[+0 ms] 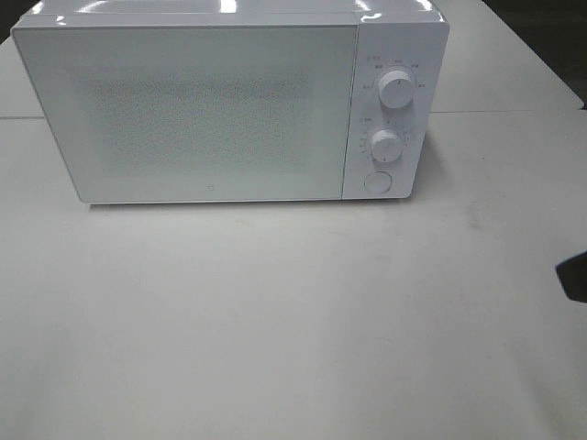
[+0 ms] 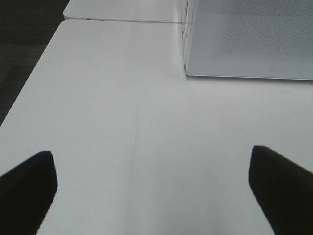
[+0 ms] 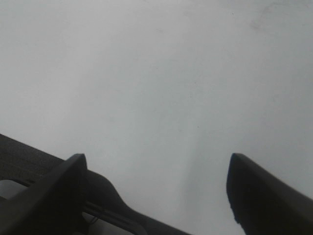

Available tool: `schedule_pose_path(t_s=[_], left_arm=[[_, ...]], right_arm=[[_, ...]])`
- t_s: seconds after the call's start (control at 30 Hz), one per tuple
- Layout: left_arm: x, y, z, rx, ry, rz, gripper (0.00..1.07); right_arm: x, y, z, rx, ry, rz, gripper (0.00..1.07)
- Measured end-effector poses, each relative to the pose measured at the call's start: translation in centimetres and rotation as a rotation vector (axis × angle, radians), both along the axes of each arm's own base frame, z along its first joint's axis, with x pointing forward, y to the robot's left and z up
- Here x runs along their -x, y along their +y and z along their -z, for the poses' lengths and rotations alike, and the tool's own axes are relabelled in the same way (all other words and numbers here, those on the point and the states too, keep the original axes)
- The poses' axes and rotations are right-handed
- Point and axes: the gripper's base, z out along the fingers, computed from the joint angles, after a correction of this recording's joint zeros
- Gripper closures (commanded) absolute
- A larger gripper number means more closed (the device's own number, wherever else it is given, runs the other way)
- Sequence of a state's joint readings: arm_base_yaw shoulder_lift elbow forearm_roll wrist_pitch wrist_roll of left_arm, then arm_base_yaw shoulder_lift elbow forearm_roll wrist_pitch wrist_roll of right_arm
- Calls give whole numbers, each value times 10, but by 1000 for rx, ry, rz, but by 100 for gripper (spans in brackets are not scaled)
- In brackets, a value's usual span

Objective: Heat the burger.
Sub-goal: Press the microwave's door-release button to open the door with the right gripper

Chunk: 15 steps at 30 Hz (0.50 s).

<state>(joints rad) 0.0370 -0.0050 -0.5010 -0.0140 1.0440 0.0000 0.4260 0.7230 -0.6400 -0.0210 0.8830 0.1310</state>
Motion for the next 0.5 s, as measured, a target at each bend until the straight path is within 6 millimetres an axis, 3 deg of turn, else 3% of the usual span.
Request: schedule_pose_path(t_s=[0.13,0.27,0.5], left_arm=[[0,0,0,0,0,0,7],[0,0,0,0,0,0,7],[0,0,0,0,0,0,7]], right_arm=[[14,-13,3,-1,-1,61,32],[42,-30,-1,-27,-71,154,32],[77,-43,-6,-64,-199,243,32]])
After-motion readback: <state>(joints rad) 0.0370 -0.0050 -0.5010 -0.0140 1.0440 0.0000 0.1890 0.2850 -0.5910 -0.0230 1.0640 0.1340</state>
